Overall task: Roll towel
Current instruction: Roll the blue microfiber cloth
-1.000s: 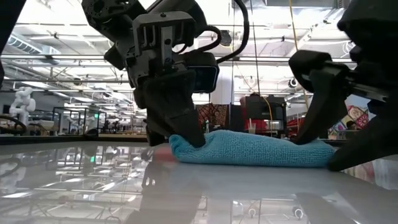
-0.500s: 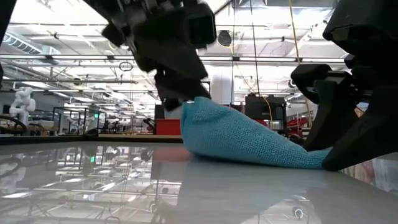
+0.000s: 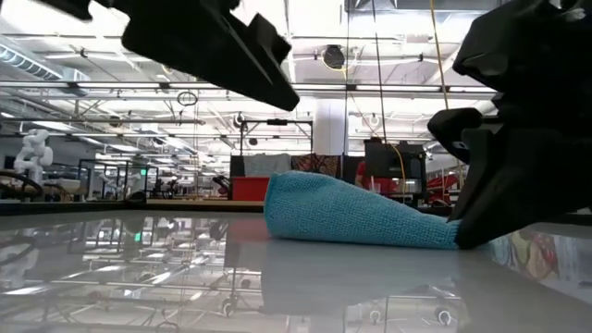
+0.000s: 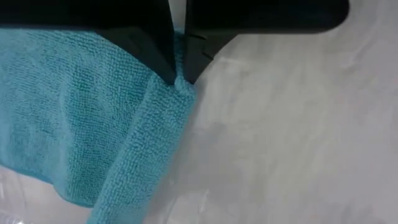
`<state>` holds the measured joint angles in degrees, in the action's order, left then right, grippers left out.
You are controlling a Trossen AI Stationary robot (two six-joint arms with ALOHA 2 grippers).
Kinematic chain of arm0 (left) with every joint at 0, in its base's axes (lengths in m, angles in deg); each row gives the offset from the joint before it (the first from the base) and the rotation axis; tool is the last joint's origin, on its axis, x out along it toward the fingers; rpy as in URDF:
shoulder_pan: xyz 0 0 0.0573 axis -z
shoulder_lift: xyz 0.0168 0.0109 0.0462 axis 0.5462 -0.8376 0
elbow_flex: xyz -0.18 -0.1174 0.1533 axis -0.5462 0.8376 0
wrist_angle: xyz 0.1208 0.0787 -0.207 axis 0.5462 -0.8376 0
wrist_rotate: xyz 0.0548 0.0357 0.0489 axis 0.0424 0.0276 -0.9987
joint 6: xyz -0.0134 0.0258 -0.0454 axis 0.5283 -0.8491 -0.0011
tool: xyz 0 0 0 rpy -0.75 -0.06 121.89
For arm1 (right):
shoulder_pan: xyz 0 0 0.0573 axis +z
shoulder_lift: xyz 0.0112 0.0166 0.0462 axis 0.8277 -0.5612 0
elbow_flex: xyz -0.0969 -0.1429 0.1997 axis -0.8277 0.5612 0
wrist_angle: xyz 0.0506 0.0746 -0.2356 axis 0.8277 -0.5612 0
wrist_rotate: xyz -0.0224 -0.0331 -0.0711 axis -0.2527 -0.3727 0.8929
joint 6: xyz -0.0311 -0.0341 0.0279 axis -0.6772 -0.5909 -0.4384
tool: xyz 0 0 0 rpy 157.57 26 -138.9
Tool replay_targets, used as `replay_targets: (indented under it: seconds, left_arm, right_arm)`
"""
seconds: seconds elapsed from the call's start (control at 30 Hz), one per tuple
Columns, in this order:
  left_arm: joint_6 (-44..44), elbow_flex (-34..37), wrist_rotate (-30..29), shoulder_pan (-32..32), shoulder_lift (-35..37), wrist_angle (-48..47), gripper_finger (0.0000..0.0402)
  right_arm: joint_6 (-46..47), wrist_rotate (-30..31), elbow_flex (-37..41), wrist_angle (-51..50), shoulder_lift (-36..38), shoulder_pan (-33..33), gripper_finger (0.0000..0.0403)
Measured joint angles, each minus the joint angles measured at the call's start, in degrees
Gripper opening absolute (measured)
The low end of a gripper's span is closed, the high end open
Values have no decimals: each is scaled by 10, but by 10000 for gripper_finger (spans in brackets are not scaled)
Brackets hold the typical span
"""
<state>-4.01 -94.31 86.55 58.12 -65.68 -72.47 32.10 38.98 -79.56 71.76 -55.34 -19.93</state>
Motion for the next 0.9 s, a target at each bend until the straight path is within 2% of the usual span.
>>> replay_targets:
  seconds: [0.13,0.27,0.53,0.73,0.9]
  left_arm:
    - [-64,0,-66,19,-3,3,155]
    - [-97,1,-76,22,-28,13,161]
    - [-136,0,-78,22,-85,59,221]
    - [-194,0,-159,24,-99,77,223]
    - [-256,0,-163,28,-99,95,223]
  right_arm:
    - [12,-25,0,2,0,-7,8]
    - [21,-30,1,4,0,-8,8]
    - [43,-45,1,5,0,-9,7]
    - [43,-49,1,6,0,-9,7]
    - [46,-60,1,7,0,-12,7]
